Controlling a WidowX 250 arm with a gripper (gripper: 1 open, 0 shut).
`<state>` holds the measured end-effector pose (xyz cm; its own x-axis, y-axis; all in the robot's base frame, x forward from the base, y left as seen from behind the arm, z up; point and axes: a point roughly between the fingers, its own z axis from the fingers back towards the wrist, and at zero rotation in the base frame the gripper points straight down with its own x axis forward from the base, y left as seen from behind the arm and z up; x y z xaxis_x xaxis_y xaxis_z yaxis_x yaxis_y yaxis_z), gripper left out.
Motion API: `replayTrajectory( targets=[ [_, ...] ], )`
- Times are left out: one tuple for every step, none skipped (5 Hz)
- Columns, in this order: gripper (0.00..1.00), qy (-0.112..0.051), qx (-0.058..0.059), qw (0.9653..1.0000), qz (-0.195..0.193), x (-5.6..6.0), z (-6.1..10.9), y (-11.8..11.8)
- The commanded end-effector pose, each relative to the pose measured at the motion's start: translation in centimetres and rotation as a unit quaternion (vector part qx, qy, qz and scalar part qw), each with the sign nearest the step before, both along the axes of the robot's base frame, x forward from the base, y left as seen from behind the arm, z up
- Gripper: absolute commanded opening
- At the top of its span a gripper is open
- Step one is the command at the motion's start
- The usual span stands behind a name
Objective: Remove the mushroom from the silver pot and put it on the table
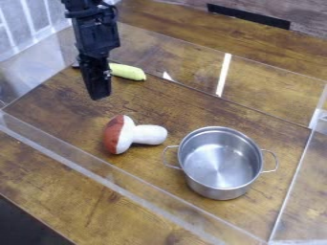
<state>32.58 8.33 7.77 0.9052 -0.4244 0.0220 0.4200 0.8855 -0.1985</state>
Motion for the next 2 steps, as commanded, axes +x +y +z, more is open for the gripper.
replayTrajectory(
  targets=[
    [0.00,-0.025,0.005,0.9994,-0.022,1.10,1.15,0.17],
    [0.00,-0.026,-0.001,0.9992,-0.030,1.32,0.86,0.59]
  ],
)
